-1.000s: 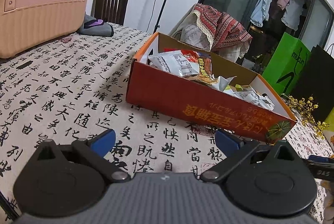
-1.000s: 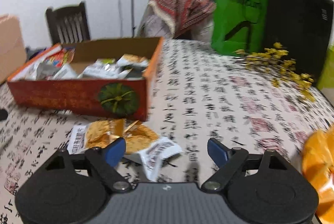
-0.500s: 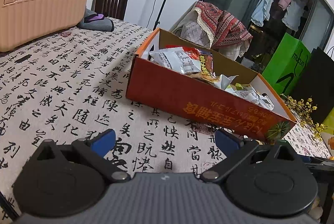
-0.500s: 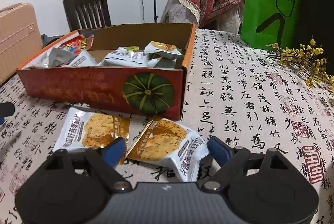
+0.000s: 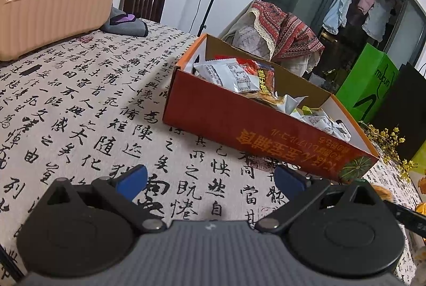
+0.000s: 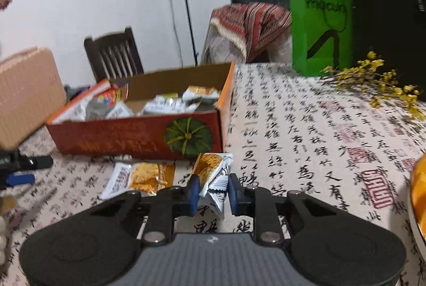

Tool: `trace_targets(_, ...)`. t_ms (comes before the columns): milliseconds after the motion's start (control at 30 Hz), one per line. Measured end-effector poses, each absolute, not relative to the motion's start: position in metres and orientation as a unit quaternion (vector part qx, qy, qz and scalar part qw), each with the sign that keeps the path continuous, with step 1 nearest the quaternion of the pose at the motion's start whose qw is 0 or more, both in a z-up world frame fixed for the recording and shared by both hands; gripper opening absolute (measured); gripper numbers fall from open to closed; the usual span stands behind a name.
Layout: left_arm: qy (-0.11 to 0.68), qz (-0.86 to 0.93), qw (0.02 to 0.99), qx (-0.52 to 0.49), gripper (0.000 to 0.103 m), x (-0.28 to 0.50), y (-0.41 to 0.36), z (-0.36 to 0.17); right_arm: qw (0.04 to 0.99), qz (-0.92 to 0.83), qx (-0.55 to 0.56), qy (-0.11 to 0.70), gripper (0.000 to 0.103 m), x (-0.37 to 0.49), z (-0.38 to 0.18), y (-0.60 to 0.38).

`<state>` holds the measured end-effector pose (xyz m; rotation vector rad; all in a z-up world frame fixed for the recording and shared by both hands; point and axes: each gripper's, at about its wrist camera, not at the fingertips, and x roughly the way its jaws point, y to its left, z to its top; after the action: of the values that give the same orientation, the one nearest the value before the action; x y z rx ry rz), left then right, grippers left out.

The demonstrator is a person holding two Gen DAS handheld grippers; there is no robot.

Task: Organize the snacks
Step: 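Grasp a white-labelled cracker packet with the left gripper and lift it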

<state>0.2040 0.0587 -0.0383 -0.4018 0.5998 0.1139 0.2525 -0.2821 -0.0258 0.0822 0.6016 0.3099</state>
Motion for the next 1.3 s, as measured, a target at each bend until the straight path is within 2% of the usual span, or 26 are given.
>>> trace_targets(167, 0.295, 0.063, 0.933, -0.196, 0.103, 0.205, 0.059, -0.039, 0.956, 0.130, 0.081, 0.250, 0.022, 0.240, -0.020, -0.301)
trace_targets(367, 0.300, 0.092, 0.935, -0.164, 0.103, 0.206, 0.049, -0.035, 0.958, 0.105, 0.125, 0.235, 0.022, 0.237, -0.022, -0.323)
trace_targets(800, 0.311, 0.045, 0.945, -0.090, 0.103, 0.230, -0.034, -0.003, 0.957, 0.063, 0.180, 0.219, 0.022, 0.236, -0.026, -0.351)
trace_targets(1300, 0.386, 0.020, 0.920, -0.063, 0.103, 0.276, -0.106, -0.033, 0.955, 0.057, 0.194, 0.219, 0.022, 0.237, -0.027, -0.357)
